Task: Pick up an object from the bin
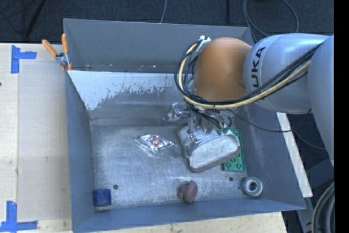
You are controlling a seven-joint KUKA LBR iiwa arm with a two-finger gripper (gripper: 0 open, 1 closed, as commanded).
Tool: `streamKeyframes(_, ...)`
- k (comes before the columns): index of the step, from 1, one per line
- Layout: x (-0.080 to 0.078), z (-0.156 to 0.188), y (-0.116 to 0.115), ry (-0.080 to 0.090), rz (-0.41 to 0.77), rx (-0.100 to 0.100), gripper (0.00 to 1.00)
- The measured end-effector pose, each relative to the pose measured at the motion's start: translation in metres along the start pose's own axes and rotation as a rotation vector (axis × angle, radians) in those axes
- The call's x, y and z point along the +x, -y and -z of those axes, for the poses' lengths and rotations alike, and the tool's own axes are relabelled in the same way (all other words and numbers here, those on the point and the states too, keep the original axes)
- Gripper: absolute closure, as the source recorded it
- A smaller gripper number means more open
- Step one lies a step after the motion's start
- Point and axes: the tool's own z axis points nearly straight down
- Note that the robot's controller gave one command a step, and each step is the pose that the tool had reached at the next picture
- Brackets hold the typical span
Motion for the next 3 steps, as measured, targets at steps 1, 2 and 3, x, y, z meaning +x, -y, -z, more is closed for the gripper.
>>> streamKeyframes(1, -0.017, -0.033, -0.035, -0.001, -0.033, 0.006, 0.00)
streamKeyframes(2, -0.018, -0.030, -0.035, 0.007, -0.039, 0.002, 1.00)
streamKeyframes(3, -0.012, 0.144, -0.017, 0.008, 0.252, 0.005, 1.00)
